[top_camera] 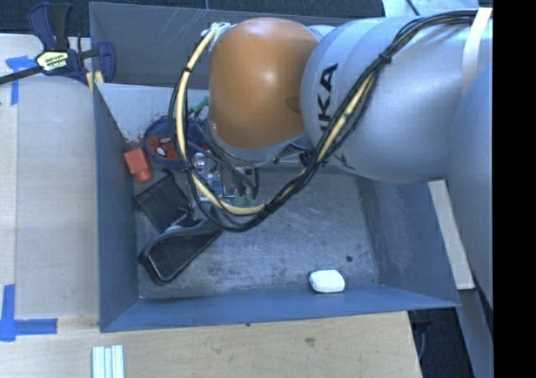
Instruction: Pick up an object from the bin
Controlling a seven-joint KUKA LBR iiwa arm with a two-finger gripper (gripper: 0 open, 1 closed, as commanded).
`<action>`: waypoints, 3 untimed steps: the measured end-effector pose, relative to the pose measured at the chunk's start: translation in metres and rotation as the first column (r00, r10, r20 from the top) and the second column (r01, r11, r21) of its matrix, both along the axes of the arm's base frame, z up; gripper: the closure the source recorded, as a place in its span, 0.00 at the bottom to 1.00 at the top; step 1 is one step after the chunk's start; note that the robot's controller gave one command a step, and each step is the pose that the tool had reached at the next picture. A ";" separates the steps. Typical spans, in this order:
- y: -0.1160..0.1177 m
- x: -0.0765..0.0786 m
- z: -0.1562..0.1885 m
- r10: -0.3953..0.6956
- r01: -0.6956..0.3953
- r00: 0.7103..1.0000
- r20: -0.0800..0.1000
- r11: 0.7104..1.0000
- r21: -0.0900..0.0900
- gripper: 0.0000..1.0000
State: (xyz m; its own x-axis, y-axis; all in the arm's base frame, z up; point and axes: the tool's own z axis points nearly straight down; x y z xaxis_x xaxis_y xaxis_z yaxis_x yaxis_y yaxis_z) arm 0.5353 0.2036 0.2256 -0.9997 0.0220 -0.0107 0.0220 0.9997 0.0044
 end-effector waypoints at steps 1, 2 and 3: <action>0.020 -0.004 -0.075 -0.137 0.137 0.990 -0.014 0.991 -0.006 1.00; 0.019 -0.002 -0.072 -0.138 0.138 0.990 -0.009 0.990 -0.003 0.00; 0.015 -0.010 -0.148 0.184 -0.184 0.983 -0.009 0.983 0.002 0.00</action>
Offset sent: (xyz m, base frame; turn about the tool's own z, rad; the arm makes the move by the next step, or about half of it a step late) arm -0.0032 0.0198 -0.0720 0.1389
